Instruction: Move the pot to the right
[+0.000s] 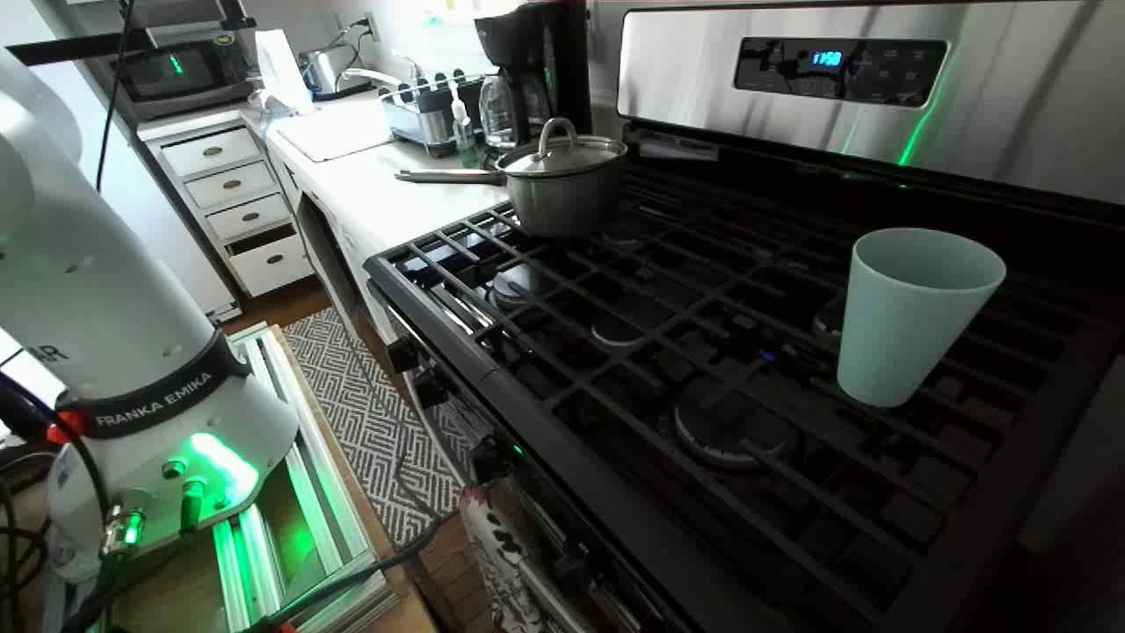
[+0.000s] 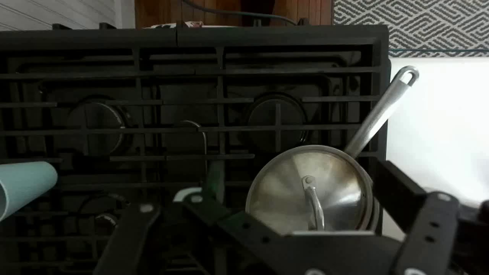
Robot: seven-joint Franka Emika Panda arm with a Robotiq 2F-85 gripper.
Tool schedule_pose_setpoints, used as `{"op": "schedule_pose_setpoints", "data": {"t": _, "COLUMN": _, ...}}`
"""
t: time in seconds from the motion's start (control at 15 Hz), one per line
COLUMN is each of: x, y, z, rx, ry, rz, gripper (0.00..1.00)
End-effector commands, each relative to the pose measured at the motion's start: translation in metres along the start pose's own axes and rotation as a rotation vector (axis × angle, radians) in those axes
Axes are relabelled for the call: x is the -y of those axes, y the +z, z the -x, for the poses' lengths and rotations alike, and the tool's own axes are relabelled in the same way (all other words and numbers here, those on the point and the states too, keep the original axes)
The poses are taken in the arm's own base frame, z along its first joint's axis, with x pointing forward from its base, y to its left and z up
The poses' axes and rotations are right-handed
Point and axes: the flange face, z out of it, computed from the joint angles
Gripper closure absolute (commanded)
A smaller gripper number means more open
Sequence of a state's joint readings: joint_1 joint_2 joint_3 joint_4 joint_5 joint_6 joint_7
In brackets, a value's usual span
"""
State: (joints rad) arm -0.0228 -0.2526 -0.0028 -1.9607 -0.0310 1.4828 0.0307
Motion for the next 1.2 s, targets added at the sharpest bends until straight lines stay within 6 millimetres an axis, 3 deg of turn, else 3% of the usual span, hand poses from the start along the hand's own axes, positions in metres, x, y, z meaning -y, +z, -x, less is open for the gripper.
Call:
{"op": "schedule_pose_setpoints", "data": {"t": 0.0, "x": 0.000, "y": 0.000, "z": 0.000, "rx": 0.001, "ry": 0.000, "rz": 0.000, "gripper": 0.00}}
{"op": "schedule_pose_setpoints", "data": {"t": 0.67, "x": 0.000, "y": 0.000, "z": 0.000, "rx": 0.001, "ry": 0.000, "rz": 0.000, "gripper": 0.00}}
{"op": "schedule_pose_setpoints", "data": {"t": 0.93, "x": -0.003, "y": 0.025, "z": -0.013, "rx": 0.069, "ry": 0.029, "rz": 0.029, "gripper": 0.00}}
{"op": "schedule_pose_setpoints", "data": {"t": 1.13, "x": 0.019, "y": 0.043, "z": -0.012, "rx": 0.132, "ry": 0.000, "rz": 0.066, "gripper": 0.00}}
